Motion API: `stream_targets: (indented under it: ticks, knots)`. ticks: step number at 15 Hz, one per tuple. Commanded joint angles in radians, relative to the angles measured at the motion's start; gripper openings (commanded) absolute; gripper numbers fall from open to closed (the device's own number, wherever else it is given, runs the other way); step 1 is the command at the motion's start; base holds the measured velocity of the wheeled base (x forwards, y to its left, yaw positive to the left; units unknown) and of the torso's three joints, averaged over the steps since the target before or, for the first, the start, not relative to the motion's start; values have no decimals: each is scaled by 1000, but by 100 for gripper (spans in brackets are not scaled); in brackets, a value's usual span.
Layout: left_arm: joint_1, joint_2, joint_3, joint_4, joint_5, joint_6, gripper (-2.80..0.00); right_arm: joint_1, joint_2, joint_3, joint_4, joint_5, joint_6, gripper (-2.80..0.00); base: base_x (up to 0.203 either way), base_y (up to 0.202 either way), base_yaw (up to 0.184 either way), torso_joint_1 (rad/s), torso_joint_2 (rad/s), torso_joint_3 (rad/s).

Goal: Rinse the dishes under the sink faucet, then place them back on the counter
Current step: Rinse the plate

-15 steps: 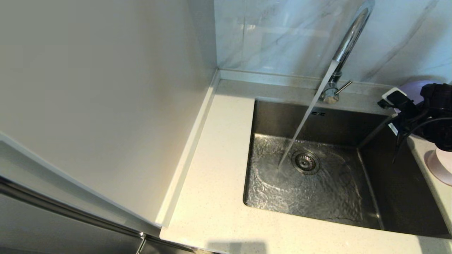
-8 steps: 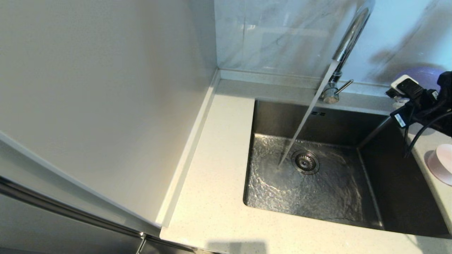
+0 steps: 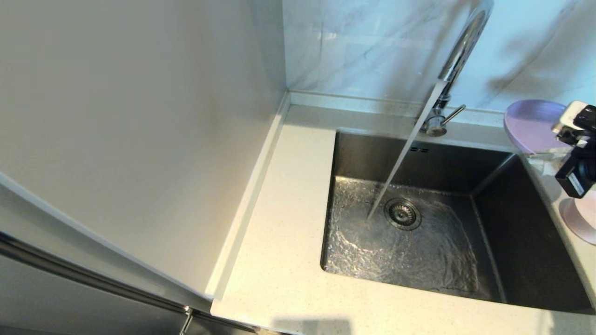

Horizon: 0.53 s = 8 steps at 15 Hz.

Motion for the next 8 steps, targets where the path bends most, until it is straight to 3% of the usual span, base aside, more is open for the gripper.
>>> stream_targets:
  ticks: [1,4,8]
  knots:
    - [0,0,0,0,-1,-1,-280,28,-202,34,343,40,-75,-280,0,0,0,0,0,0]
    - [0,0,0,0,-1,-1,-280,88,-297,-14,757,87,-158,-280,0,0,0,0,0,0]
    - [0,0,0,0,-1,-1,-280,196,-350,-219,1195,167,-271,-280,0,0,0,0,0,0]
